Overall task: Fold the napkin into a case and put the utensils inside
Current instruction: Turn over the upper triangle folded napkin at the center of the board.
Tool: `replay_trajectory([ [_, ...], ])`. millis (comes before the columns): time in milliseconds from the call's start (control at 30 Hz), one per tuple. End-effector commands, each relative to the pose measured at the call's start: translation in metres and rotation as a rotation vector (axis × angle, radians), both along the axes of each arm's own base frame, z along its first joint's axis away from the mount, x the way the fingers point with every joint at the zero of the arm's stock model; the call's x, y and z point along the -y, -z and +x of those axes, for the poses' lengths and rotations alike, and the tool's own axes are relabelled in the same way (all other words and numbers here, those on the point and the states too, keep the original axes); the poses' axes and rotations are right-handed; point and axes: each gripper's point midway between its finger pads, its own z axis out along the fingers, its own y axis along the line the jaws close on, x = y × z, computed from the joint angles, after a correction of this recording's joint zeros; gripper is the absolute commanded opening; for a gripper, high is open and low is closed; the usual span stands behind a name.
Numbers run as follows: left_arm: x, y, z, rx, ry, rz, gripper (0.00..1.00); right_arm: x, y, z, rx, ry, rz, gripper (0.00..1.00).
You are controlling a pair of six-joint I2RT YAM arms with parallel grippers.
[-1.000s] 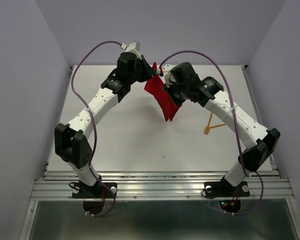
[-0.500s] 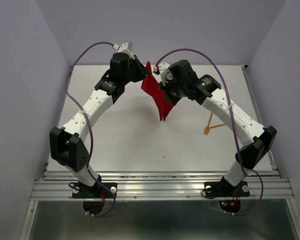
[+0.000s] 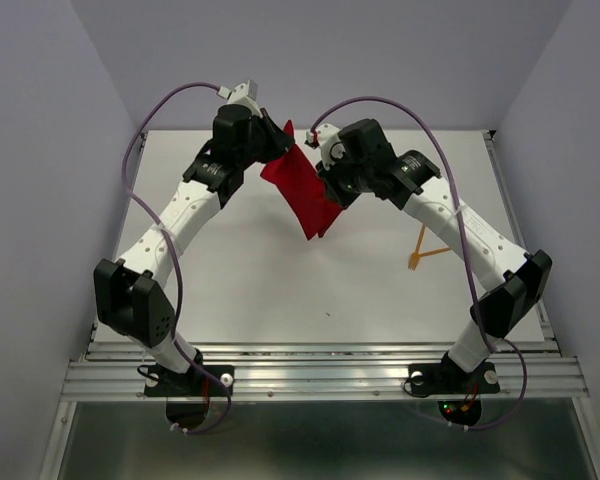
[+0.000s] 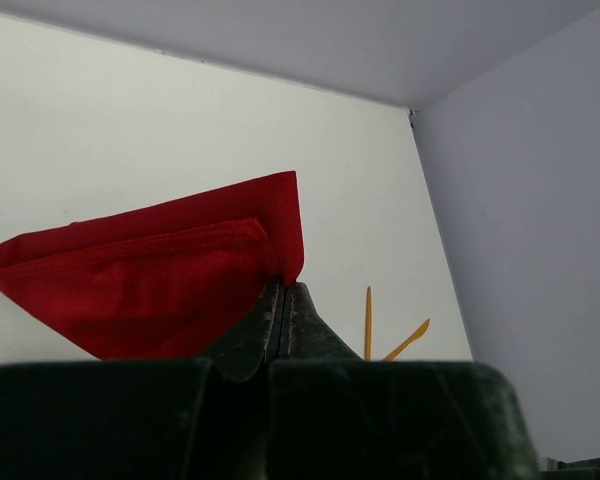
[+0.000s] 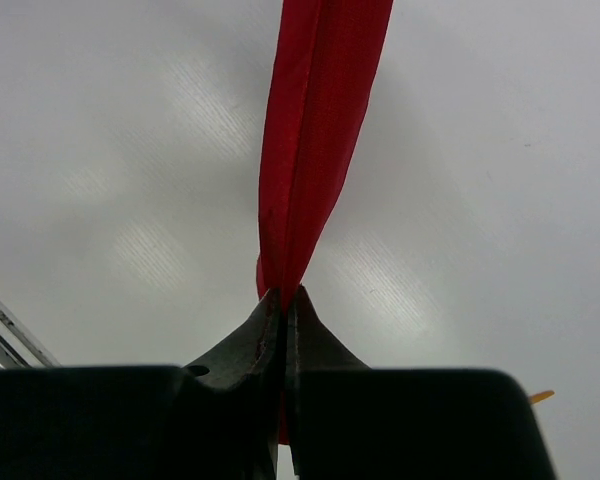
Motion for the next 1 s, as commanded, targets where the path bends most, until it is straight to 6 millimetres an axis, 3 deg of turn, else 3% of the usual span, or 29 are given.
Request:
replay_trajectory([
  [0, -0.014, -0.030, 0.028, 0.112, -0.068, -0.019, 0.00, 0.034, 0.000, 0.008, -0.003, 0.065, -0.047, 0.01],
  [100, 0.000, -0.025, 0.039, 0.102, -0.031, -0.034, 0.00, 0.061, -0.002, 0.025, 0.002, 0.138, -0.051, 0.01],
  [133, 0.006, -0.033, 0.043, 0.115, -0.019, -0.047, 0.00, 0.068, -0.003, 0.030, 0.007, 0.156, -0.053, 0.01],
  [200, 0.023, -0.022, 0.053, 0.095, 0.022, -0.054, 0.00, 0.085, -0.004, 0.042, 0.017, 0.212, -0.067, 0.01],
  [267, 0.041, -0.037, 0.059, 0.126, 0.065, -0.083, 0.00, 0.098, -0.007, 0.051, 0.048, 0.270, -0.102, 0.01],
  [300, 0.056, -0.020, 0.067, 0.097, 0.101, -0.083, 0.00, 0.105, -0.005, 0.056, 0.050, 0.295, -0.117, 0.01],
  [333, 0.065, -0.040, 0.071, 0.137, 0.122, -0.111, 0.00, 0.114, -0.004, 0.061, 0.053, 0.328, -0.133, 0.01],
  [367, 0.084, -0.022, 0.078, 0.110, 0.162, -0.110, 0.00, 0.126, -0.002, 0.067, 0.063, 0.377, -0.164, 0.01],
  [400, 0.093, -0.024, 0.080, 0.118, 0.189, -0.119, 0.00, 0.130, -0.004, 0.069, 0.073, 0.396, -0.178, 0.01],
  [433, 0.102, -0.045, 0.083, 0.164, 0.215, -0.149, 0.00, 0.141, -0.003, 0.074, 0.085, 0.444, -0.210, 0.01],
  [467, 0.120, -0.025, 0.088, 0.136, 0.270, -0.153, 0.00, 0.145, -0.001, 0.075, 0.089, 0.460, -0.226, 0.01],
  [500, 0.128, -0.026, 0.089, 0.144, 0.301, -0.168, 0.00, 0.149, -0.002, 0.077, 0.097, 0.478, -0.239, 0.01],
  [533, 0.136, -0.043, 0.090, 0.199, 0.337, -0.198, 0.00, 0.157, -0.002, 0.079, 0.104, 0.509, -0.252, 0.01],
  [567, 0.148, -0.028, 0.091, 0.179, 0.390, -0.211, 0.00, 0.162, 0.000, 0.080, 0.113, 0.531, -0.272, 0.01],
  [667, 0.156, -0.021, 0.093, 0.202, 0.434, -0.228, 0.00, 0.172, 0.001, 0.080, 0.137, 0.570, -0.301, 0.01],
  [800, 0.153, -0.002, 0.083, 0.219, 0.474, -0.200, 0.00, 0.177, 0.021, 0.077, 0.112, 0.577, -0.339, 0.01],
  [867, 0.145, 0.013, 0.074, 0.221, 0.487, -0.178, 0.00, 0.173, 0.039, 0.073, 0.066, 0.559, -0.343, 0.01],
  [900, 0.141, 0.036, 0.071, 0.188, 0.485, -0.156, 0.00, 0.169, 0.049, 0.068, 0.047, 0.542, -0.357, 0.01],
  [967, 0.131, 0.043, 0.065, 0.189, 0.482, -0.133, 0.00, 0.157, 0.062, 0.061, 0.023, 0.507, -0.360, 0.01],
])
